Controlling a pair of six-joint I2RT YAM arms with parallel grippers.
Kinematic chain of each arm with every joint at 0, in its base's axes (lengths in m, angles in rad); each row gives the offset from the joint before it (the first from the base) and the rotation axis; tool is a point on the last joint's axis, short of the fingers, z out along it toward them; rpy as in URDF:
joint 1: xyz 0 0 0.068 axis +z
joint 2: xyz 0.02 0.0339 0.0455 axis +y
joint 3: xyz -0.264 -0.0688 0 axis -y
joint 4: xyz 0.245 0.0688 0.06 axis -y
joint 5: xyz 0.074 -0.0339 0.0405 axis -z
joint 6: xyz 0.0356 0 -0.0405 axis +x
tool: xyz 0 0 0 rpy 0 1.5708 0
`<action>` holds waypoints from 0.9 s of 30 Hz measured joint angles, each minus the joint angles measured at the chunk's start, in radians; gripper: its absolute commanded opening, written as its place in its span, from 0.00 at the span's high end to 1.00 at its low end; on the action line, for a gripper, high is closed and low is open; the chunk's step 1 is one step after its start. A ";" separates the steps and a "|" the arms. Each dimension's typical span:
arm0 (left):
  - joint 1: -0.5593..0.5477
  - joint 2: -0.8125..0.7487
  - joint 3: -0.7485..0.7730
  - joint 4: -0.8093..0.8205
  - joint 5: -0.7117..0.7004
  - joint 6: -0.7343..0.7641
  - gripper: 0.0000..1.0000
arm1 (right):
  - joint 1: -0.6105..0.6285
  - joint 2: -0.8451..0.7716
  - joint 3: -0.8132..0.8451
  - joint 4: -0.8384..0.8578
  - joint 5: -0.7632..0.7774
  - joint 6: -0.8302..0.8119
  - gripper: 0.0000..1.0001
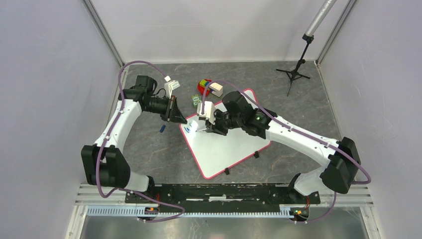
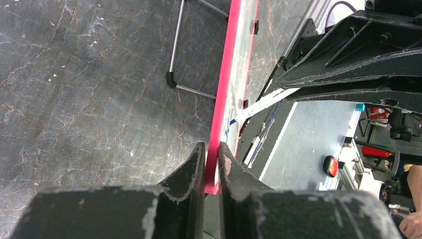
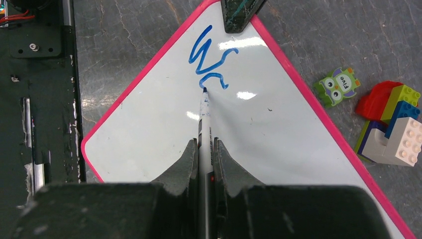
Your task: Write a sentence on the whiteboard
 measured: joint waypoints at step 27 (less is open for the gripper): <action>0.000 0.000 0.000 0.001 -0.002 0.000 0.98 | -0.019 0.008 0.023 -0.001 0.000 0.001 1.00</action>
